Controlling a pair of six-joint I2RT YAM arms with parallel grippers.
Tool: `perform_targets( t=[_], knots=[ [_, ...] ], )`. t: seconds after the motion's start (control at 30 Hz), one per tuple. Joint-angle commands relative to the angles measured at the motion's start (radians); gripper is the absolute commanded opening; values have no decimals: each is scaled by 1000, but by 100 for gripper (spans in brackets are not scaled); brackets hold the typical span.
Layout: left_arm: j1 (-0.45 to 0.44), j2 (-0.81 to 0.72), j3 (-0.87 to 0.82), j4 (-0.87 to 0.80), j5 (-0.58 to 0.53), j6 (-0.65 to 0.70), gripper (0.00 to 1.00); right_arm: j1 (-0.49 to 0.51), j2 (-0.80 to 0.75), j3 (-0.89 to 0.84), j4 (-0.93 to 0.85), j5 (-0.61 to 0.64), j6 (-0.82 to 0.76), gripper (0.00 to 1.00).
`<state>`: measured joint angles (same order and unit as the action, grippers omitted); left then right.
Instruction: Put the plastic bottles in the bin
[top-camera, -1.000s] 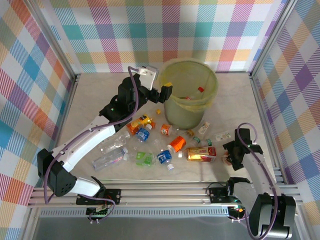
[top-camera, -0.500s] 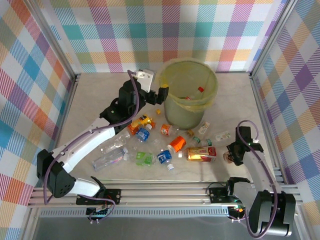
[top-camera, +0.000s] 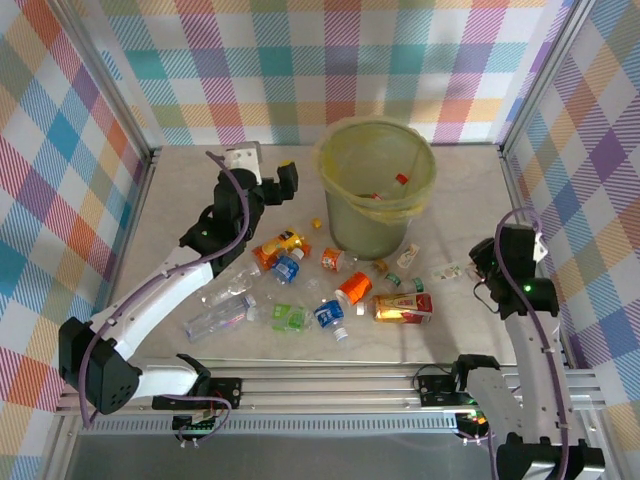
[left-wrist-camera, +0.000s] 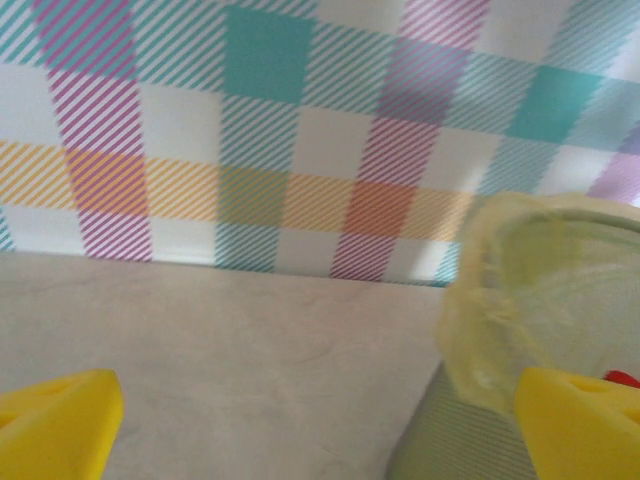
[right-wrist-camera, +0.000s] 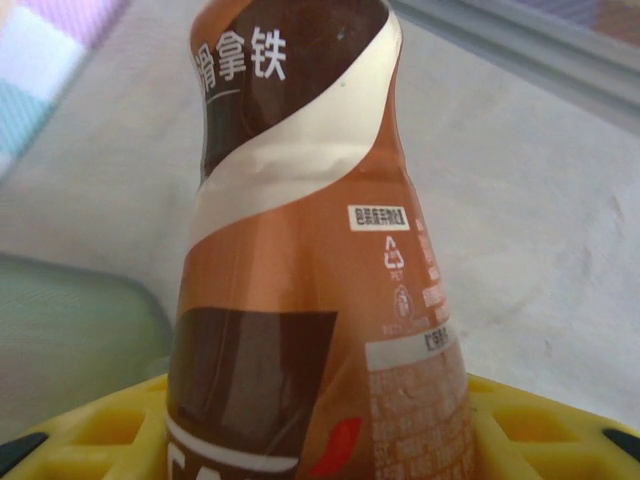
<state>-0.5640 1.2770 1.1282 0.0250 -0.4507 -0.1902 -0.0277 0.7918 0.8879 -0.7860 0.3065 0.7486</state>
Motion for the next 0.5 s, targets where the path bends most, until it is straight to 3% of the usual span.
perform_targets(
  t=[0.0, 0.23, 0.47],
  knots=[
    [29, -36, -26, -23, -38, -100, 100, 79, 54, 140, 67, -8, -141, 32],
    [55, -87, -72, -100, -105, -177, 100, 329, 239, 420, 180, 72, -325, 32],
    [69, -193, -169, -129, -206, -273, 100, 404, 490, 683, 204, -91, -446, 33]
  ],
)
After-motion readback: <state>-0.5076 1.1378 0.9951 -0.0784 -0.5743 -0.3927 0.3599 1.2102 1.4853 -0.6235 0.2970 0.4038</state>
